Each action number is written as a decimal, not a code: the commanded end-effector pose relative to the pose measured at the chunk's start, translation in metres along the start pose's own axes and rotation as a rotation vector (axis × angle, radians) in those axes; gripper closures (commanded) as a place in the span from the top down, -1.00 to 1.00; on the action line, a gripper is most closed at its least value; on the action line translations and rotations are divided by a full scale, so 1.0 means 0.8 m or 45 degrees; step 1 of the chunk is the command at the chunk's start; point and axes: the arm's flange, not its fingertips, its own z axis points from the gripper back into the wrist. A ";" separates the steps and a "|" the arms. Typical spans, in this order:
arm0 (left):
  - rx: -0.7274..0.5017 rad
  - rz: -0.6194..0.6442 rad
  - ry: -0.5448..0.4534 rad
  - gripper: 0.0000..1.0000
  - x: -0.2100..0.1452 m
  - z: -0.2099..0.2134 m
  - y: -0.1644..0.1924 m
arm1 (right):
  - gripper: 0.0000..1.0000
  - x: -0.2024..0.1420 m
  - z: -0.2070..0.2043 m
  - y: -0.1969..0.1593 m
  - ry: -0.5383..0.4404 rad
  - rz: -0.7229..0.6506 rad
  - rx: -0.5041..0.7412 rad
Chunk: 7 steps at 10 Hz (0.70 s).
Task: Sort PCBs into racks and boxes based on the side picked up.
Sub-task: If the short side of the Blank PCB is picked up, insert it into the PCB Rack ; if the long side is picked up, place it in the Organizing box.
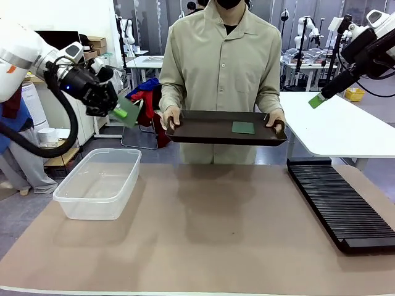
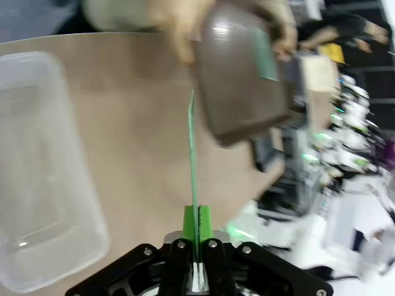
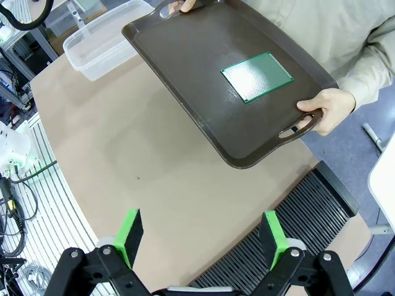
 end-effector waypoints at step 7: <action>0.571 0.173 0.084 -0.95 -0.041 -0.057 0.092 | 1.00 -0.001 0.000 0.000 -0.009 0.000 0.017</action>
